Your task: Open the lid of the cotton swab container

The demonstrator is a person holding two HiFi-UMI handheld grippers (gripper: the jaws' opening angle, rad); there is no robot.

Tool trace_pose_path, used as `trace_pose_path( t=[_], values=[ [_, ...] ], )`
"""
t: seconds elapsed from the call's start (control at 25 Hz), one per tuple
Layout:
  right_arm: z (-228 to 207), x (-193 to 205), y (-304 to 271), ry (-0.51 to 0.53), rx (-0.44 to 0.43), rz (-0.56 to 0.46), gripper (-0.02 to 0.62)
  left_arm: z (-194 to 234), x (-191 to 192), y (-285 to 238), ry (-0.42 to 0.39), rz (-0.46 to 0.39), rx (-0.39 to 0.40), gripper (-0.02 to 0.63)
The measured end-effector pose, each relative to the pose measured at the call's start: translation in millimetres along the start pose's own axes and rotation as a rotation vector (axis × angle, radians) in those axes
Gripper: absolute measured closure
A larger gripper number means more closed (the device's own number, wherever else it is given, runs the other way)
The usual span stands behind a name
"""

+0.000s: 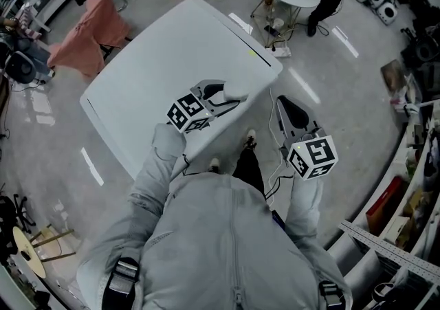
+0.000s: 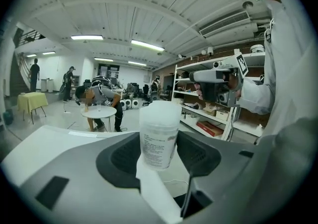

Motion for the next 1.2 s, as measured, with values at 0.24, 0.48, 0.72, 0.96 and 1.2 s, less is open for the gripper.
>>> trace_pose_path(
  t=[0.24, 0.48, 0.72, 0.96, 1.2],
  values=[
    [23.9, -5.6, 8.6, 0.056, -0.129, -0.031, 0.555, -34.7, -20.8, 17.0, -0.073, -0.043, 0.084, 0.368],
    [42.8, -8.6, 7.1, 0.069, -0.262, -0.053, 0.439, -57.8, -34.0, 33.2, -0.124, -0.081, 0.19, 0.368],
    [59.1, -9.9, 13.9, 0.109, -0.383, -0.072, 0.362, -72.8, -41.0, 42.6, -0.191, -0.081, 0.276, 0.368],
    [73.1, -9.8, 18.1, 0.162, -0.466, -0.067, 0.35, -81.9, -44.2, 44.5, -0.231, -0.079, 0.336, 0.37],
    [84.8, -12.7, 14.3, 0.216, -0.495, -0.062, 0.35, -86.2, -48.1, 48.2, -0.273, -0.071, 0.373, 0.37]
  ],
)
Point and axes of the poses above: the fingertips, and each gripper's own axes: y backward along the fingers, z to its left, x out of its underside, the point moved 8 cm from there along y, backward along the fingers, and after that the axes turned 3 degrees about z, right-handed, at the moved point
